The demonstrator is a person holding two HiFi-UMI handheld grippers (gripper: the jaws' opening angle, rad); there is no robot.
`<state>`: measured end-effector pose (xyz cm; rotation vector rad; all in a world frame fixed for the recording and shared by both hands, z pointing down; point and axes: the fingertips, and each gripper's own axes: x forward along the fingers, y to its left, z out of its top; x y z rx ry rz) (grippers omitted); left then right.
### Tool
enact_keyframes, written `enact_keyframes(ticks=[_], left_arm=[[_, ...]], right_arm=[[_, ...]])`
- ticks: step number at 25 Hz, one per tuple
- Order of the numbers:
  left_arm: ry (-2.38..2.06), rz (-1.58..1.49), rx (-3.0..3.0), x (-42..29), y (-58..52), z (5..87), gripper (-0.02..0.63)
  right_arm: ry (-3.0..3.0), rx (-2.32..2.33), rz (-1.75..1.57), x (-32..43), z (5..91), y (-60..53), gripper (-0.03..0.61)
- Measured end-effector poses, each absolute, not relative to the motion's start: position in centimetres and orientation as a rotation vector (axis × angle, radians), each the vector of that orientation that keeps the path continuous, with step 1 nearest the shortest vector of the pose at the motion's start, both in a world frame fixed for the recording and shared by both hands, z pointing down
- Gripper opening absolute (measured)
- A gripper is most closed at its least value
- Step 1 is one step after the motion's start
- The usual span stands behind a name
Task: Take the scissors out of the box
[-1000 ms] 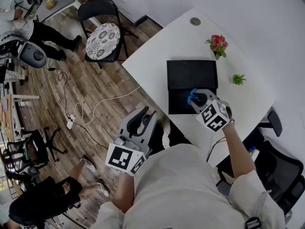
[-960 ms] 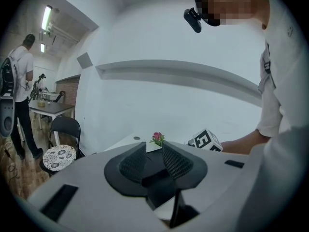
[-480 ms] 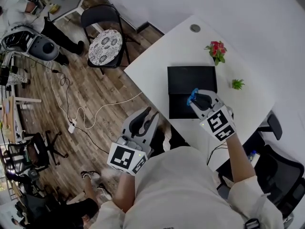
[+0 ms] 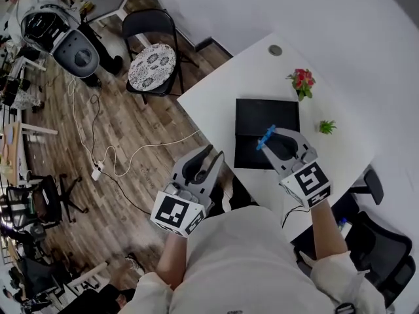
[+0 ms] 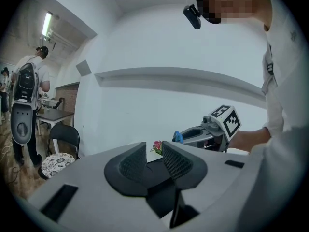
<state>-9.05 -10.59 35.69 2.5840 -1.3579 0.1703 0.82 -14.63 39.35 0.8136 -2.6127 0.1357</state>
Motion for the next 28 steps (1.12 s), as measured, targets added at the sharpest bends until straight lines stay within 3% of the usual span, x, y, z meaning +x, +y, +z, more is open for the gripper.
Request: enact_keyframes(ticks=[17, 28], left_arm=[[-1.412, 0.127, 2.584, -9.7, -10.4, 34.8, 0.109], [-1.445, 0.118, 2.586, -9.8, -10.5, 34.8, 0.036]], right_arm=[[-2.772, 0.851, 0.165, -1.0, 36.0, -13.2, 0.094], [-2.786, 0.868, 0.148, -0.6, 36.0, -13.2, 0.092]])
